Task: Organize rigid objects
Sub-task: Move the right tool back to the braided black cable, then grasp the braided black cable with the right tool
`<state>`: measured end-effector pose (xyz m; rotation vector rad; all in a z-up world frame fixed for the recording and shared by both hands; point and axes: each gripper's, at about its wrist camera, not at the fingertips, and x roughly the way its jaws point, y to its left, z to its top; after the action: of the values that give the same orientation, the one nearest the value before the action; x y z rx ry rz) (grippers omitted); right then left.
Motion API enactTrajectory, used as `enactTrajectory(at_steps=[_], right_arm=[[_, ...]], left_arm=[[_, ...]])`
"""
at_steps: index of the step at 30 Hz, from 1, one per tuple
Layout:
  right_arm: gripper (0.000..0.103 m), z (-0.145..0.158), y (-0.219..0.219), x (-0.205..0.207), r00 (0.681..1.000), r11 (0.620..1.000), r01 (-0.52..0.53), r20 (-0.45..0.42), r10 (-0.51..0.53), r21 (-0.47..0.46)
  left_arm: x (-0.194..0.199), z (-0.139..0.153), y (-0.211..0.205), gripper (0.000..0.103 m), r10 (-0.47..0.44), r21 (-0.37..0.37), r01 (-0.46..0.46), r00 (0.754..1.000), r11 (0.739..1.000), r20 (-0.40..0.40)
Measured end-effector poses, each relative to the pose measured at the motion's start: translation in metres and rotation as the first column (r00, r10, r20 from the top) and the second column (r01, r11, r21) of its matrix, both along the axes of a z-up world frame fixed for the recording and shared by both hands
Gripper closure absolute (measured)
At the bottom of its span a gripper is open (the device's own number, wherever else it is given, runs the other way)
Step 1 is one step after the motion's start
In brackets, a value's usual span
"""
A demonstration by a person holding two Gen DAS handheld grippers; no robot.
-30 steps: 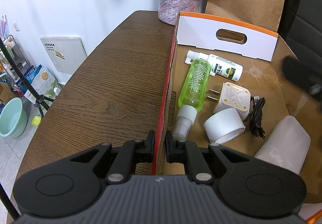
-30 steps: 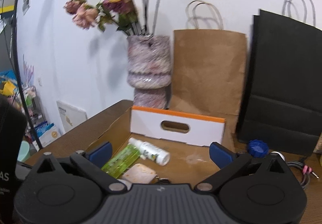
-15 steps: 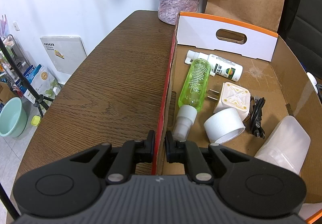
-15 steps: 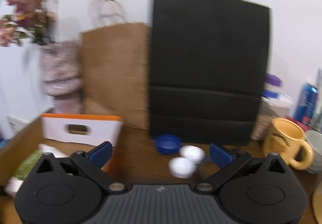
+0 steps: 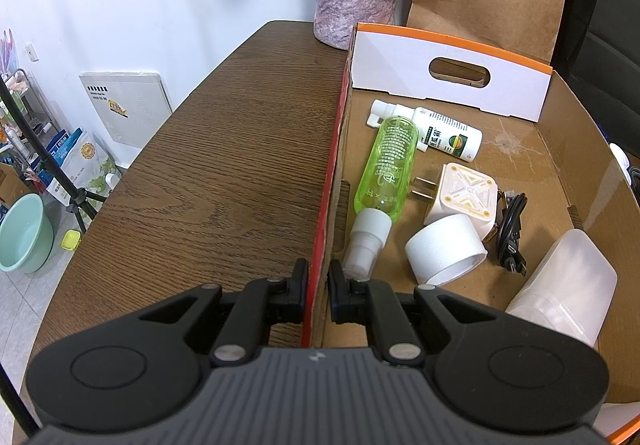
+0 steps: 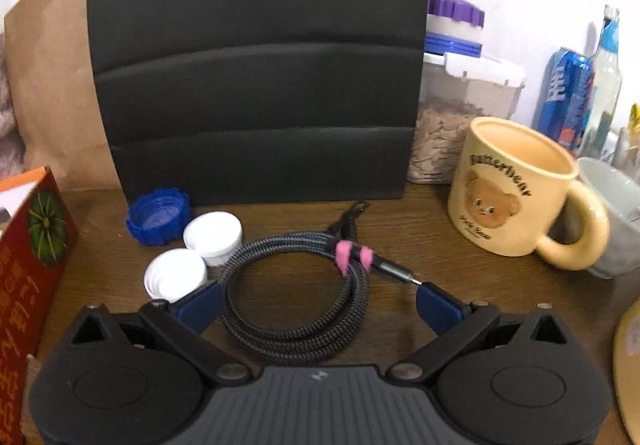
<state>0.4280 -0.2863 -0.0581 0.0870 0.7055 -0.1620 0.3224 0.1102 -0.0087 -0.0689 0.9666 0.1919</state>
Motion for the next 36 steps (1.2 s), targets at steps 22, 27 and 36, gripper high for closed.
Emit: enactTrajectory(at_steps=[22, 27, 36], right_arm=[[0.013, -0.009, 0.012, 0.021, 0.999, 0.999, -0.038, -0.004, 0.038, -0.003], [0.014, -0.007, 0.012, 0.014, 1.000, 1.000, -0.028, 0.005, 0.028, -0.013], [0.015, 0.000, 0.008, -0.010, 0.999, 1.000, 0.019, 0.037, -0.019, -0.015]], left_arm=[[0.000, 0.000, 0.000, 0.092, 0.000, -0.001, 0.000, 1.000, 1.000, 0.000], [0.000, 0.000, 0.000, 0.092, 0.000, -0.001, 0.000, 1.000, 1.000, 0.000], [0.000, 0.000, 0.000, 0.092, 0.000, -0.001, 0.000, 1.000, 1.000, 0.000]])
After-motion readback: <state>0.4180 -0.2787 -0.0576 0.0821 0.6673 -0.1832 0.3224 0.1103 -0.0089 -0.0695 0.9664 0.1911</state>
